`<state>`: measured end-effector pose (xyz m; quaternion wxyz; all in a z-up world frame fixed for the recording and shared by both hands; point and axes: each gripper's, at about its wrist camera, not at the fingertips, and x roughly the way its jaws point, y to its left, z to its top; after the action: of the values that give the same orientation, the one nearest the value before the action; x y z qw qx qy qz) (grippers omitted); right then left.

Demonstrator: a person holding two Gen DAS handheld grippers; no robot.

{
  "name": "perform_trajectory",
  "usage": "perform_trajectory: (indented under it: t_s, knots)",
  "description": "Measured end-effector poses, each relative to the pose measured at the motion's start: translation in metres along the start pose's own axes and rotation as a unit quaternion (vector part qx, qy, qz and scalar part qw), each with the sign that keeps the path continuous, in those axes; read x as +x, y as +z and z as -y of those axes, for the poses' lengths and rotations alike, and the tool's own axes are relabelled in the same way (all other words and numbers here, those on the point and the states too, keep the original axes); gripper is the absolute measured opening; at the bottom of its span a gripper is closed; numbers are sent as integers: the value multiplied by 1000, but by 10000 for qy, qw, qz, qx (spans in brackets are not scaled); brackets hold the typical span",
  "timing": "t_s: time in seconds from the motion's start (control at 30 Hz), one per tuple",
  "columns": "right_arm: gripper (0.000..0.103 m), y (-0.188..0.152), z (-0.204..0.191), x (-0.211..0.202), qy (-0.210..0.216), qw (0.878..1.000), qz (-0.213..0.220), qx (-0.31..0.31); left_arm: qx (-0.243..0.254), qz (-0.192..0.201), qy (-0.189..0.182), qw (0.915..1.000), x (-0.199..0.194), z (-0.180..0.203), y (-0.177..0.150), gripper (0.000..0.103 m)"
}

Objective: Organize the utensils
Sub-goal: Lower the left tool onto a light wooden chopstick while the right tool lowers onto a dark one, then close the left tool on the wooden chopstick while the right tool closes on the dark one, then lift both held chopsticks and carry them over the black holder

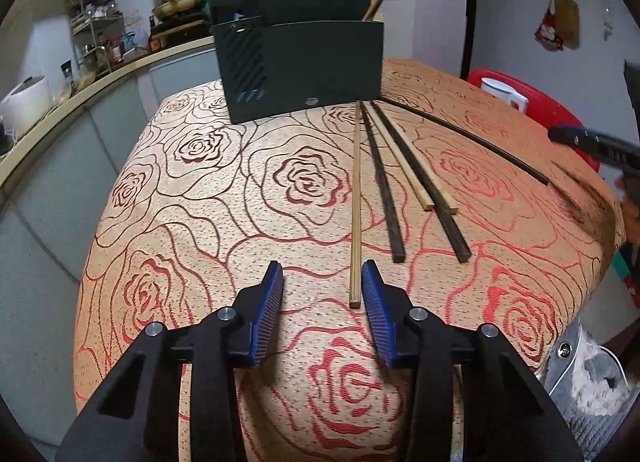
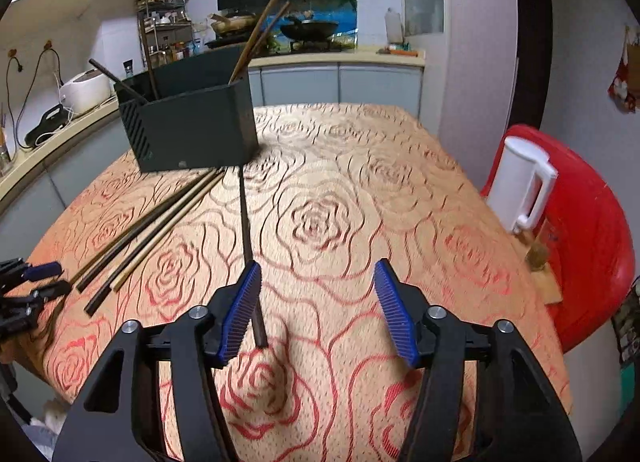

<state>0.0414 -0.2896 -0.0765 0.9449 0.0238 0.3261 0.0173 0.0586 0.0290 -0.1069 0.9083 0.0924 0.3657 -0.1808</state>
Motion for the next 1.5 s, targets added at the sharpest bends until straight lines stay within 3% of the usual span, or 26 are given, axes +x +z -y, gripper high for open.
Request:
perform_trajectory:
  t_s: [0.23, 0.57, 0.77, 1.03, 1.3, 1.5]
  knots:
    - [40, -18, -22, 11, 437, 9981, -280, -327, -62, 67, -54, 9999, 0, -2, 0, 35]
    - [33, -26, -35, 22, 436, 9966, -284, -640, -56, 156, -183, 9997, 2, 4, 2, 24]
    - [23, -27, -39, 23, 450, 9956, -205, -790, -61, 182, -128, 9997, 3, 3, 2, 8]
    - [9, -25, -39, 23, 508, 9953, -254, -788, -106, 168, -142, 9997, 3, 1, 3, 6]
    - [8, -23, -35, 19, 601, 9950, -395, -696, -137, 217, -184, 9995, -6, -1, 3, 6]
    - [8, -13, -32, -1, 739, 9955, -166, -568, -163, 377, -119, 9991, -25, -6, 9, 6]
